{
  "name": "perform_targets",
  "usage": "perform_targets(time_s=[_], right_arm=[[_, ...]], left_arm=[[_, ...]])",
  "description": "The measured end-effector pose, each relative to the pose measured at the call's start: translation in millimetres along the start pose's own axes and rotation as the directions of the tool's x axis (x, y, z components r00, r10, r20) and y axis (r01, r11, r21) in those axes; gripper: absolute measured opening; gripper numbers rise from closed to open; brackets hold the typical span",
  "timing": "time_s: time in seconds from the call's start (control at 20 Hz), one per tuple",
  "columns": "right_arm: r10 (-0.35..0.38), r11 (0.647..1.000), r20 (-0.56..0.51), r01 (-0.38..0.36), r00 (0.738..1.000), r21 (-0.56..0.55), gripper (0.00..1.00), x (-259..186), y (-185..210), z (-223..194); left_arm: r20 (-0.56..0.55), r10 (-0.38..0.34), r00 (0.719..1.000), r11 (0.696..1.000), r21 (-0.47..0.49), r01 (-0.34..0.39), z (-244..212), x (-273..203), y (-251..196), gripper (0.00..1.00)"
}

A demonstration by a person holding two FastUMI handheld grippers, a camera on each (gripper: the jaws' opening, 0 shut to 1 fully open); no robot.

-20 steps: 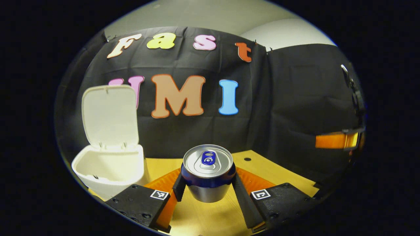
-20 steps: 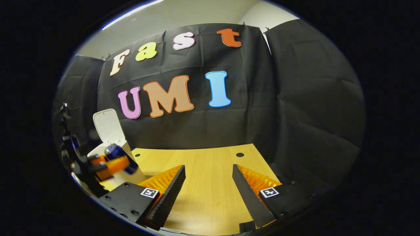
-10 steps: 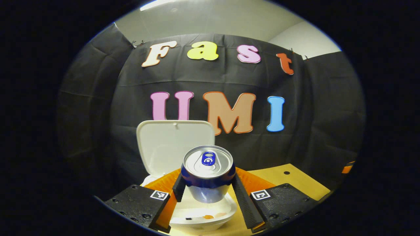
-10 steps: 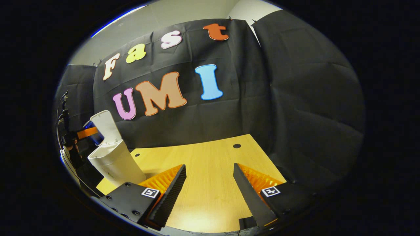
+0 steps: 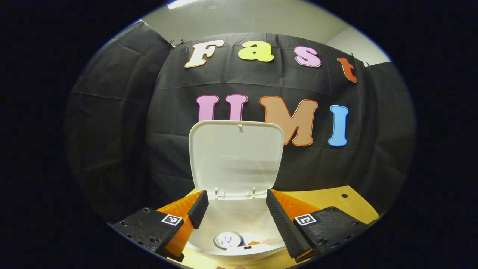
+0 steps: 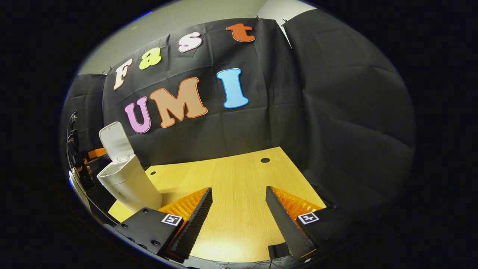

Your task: Press the lid of the desktop garbage bin to open it, pick up the crumpled paper on the desktop and throw it into the bin, then pick up the pop can on the desktop and drop it into the bin, and finally close the garbage bin lid.

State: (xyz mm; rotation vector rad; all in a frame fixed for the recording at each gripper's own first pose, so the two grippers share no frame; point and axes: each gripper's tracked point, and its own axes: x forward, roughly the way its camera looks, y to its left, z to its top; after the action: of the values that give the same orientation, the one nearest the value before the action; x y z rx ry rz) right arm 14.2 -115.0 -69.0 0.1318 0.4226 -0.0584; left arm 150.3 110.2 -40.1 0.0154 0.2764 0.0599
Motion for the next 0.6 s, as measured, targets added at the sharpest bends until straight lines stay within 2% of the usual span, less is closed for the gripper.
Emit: perform_targets(time_s=[0.3, 0.6], right_arm=[[0.002, 1.000, -0.010, -0.002, 1.000, 0.016, 0.96, 1.1, 0.3, -4.0], [0.001, 1.000, -0.028, 0.000, 1.000, 0.016, 0.96, 0.5, 1.4, -11.8]], left_arm=[[0.060, -0.034, 0.998, 0.999, 0.033, 0.032, 42.3, 8.8, -13.5, 0.93], [0.145, -0.063, 0.987, 0.997, -0.030, 0.068, 111.1, 38.1, -21.9, 0.92]])
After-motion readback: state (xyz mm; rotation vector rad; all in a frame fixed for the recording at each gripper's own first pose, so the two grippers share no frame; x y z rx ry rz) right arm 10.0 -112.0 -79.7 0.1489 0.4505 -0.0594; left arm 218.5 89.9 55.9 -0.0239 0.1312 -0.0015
